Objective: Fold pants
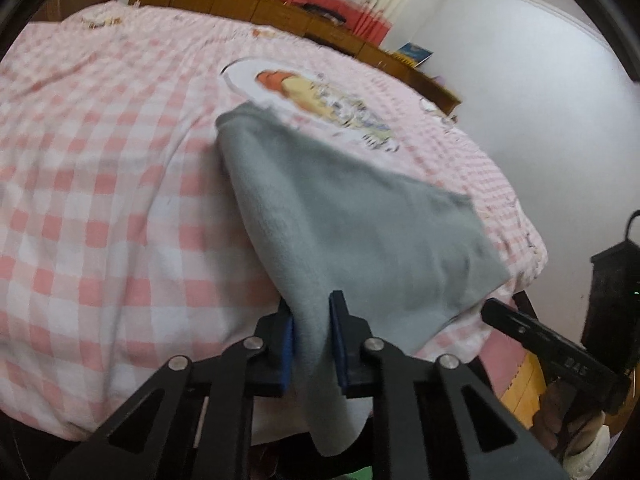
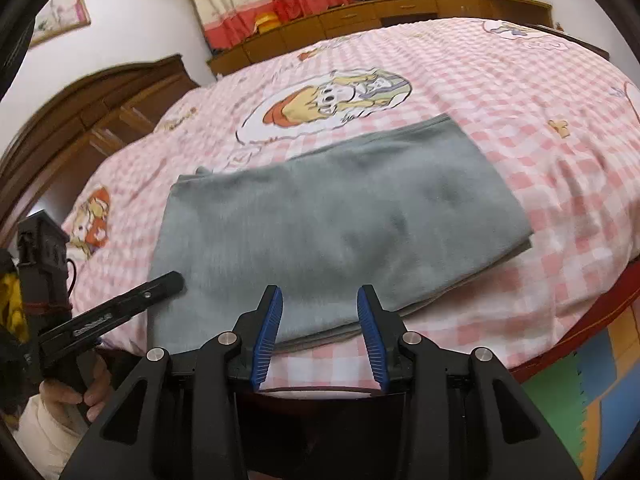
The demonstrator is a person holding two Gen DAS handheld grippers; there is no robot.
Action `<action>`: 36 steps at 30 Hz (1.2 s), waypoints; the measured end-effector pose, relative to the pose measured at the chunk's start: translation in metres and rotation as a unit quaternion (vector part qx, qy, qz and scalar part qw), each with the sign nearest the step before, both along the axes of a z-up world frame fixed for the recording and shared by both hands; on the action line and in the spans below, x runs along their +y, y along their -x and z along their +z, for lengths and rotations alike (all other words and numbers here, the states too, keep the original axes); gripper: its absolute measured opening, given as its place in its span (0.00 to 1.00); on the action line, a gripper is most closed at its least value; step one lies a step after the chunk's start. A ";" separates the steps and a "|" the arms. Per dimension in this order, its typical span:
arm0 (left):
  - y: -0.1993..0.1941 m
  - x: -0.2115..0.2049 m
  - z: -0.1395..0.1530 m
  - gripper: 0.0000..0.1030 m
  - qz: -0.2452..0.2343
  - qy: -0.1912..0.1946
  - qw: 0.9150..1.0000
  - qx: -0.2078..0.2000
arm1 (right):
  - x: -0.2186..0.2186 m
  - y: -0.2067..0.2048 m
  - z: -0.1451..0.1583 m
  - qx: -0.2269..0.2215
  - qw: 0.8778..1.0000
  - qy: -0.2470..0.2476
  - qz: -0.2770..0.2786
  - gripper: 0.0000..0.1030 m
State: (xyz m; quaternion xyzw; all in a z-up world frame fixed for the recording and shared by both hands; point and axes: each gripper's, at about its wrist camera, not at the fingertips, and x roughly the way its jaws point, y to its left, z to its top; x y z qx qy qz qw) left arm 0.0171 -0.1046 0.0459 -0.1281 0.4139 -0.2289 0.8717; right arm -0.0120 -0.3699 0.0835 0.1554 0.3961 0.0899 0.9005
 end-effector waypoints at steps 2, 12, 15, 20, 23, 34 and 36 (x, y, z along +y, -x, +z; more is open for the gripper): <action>0.005 -0.002 0.013 0.15 -0.008 0.009 1.000 -0.012 | -0.004 0.004 0.004 -0.008 1.000 -0.011 0.000 0.40; 0.014 -0.063 0.081 0.13 -0.070 0.010 0.995 -0.075 | -0.040 0.012 0.014 -0.035 0.998 -0.052 -0.019 0.40; 0.005 -0.093 0.089 0.13 -0.092 0.009 0.992 -0.082 | -0.054 0.014 0.013 -0.038 0.998 -0.047 -0.031 0.40; -0.012 -0.147 0.081 0.13 -0.132 -0.003 0.988 -0.078 | -0.079 0.013 0.006 -0.031 0.997 -0.051 -0.052 0.40; -0.021 -0.173 0.066 0.13 -0.150 -0.011 0.986 -0.068 | -0.088 0.009 -0.001 -0.020 0.997 -0.051 -0.061 0.40; -0.045 -0.203 0.027 0.34 -0.176 -0.008 0.984 -0.015 | -0.092 -0.010 0.004 -0.011 0.998 -0.030 -0.049 0.40; -0.043 -0.202 0.033 0.39 -0.178 -0.018 0.984 -0.019 | -0.090 -0.018 0.009 -0.014 0.999 -0.035 -0.035 0.40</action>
